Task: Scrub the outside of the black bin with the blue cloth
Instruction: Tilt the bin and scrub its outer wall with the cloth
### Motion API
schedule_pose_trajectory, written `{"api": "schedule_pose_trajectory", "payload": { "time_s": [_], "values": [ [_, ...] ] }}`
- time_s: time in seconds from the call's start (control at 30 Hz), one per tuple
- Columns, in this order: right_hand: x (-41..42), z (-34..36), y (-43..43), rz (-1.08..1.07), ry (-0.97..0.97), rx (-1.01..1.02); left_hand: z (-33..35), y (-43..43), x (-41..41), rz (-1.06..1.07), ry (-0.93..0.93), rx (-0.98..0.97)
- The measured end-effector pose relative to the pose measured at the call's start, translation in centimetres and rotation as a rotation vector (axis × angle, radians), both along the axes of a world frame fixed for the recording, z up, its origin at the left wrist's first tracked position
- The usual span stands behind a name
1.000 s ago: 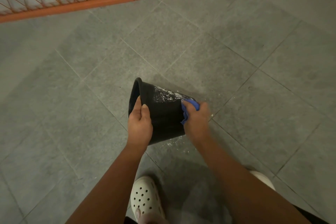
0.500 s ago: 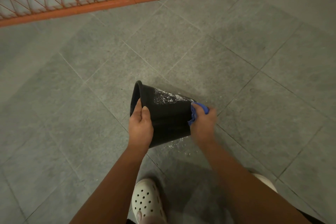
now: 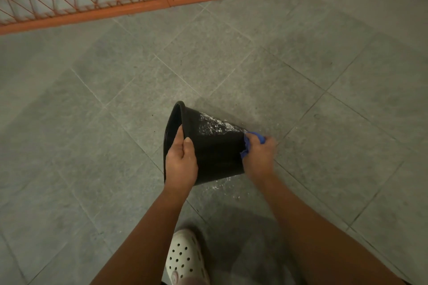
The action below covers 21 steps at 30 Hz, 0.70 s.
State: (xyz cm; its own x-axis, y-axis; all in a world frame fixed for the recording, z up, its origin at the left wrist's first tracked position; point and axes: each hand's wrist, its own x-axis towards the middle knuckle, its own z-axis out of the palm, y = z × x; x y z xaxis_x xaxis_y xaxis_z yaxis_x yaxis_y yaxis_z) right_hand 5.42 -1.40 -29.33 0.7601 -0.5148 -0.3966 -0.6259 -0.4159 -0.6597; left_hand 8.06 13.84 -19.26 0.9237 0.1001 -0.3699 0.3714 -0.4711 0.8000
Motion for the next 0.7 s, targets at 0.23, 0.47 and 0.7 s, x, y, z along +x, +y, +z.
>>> {"api": "schedule_pose_trajectory", "payload": {
  "time_s": [0.23, 0.47, 0.7],
  "values": [
    [-1.8, 0.7, 2.6, 0.120, -0.101, -0.015, 0.0, 0.2, 0.2, -0.008, 0.004, -0.006],
    [-0.7, -0.7, -0.4, 0.195, 0.006, -0.038, 0.9, 0.0, 0.0, 0.006, 0.068, -0.085],
    [-2.6, -0.8, -1.4, 0.204, -0.096, -0.005, 1.1, -0.1, 1.7, 0.010, 0.123, -0.047]
  ]
}}
